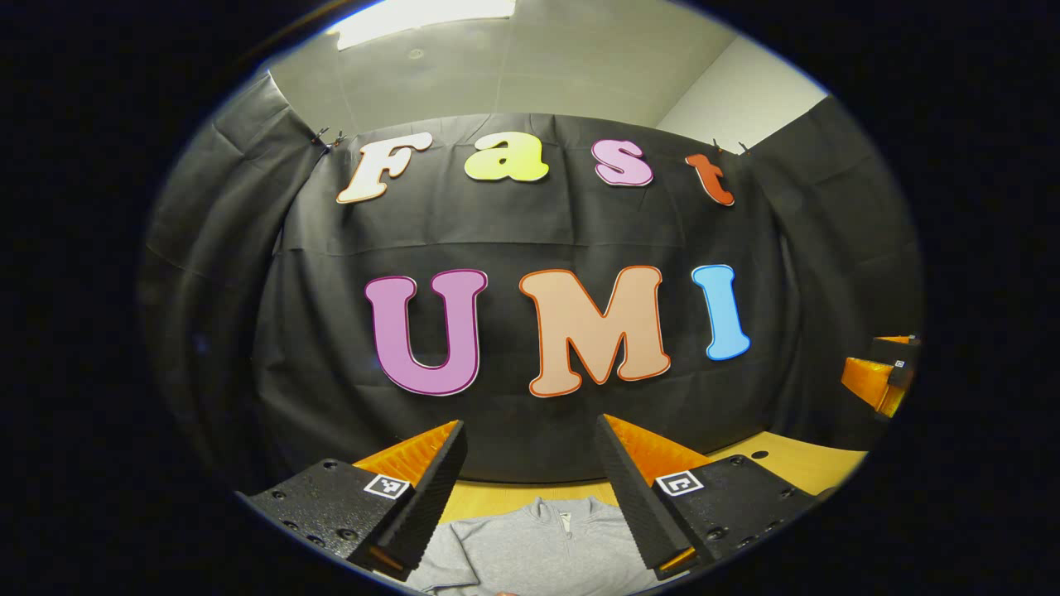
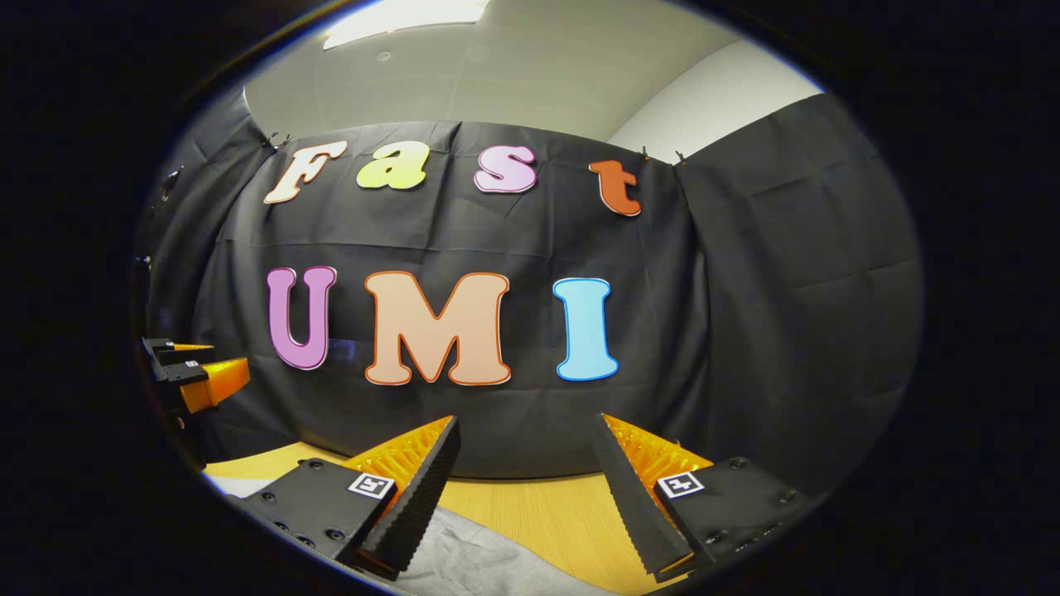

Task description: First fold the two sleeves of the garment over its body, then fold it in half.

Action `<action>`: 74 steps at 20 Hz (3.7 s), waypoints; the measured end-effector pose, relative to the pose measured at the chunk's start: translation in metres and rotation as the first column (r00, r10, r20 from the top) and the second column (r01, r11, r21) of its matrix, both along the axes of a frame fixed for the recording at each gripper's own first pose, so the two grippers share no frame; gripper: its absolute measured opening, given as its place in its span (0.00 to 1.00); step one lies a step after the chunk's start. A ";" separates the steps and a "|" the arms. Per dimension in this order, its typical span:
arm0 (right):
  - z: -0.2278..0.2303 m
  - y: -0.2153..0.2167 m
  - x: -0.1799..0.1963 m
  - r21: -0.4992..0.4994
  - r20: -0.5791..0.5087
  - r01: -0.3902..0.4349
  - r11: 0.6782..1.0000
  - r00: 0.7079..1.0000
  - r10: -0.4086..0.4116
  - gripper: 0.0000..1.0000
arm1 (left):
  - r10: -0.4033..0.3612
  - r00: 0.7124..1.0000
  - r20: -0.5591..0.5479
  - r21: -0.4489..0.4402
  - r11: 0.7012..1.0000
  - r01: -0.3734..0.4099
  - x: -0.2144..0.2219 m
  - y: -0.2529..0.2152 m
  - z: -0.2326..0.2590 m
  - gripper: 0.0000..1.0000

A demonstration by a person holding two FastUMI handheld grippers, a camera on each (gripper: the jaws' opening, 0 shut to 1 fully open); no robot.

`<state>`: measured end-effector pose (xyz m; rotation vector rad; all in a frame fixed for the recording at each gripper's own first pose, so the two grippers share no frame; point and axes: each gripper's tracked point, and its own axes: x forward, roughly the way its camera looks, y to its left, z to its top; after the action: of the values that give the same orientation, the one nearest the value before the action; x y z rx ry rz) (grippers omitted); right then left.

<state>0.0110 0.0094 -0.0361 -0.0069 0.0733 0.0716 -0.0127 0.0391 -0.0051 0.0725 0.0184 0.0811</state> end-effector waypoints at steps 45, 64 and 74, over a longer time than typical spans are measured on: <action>-0.336 -0.179 -0.243 -0.075 -0.888 -0.178 0.981 0.460 0.015 0.98 | 0.013 0.993 -0.121 0.020 1.000 -0.010 -0.013 -0.099 -0.038 0.92; -0.306 -0.128 -0.205 0.266 -0.881 0.038 0.963 0.414 0.227 0.05 | 0.116 0.984 -0.134 -0.056 0.991 -0.124 -0.025 -0.066 -0.046 0.94; -0.257 -0.048 -0.106 0.305 -0.813 0.035 0.952 0.530 0.240 0.05 | 0.191 0.972 -0.136 -0.036 0.980 -0.197 -0.027 0.044 -0.050 0.92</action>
<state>-0.0947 -0.0385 -0.2931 0.3279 1.0704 0.2051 -0.0402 0.0829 -0.0547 0.0264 0.1597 0.2718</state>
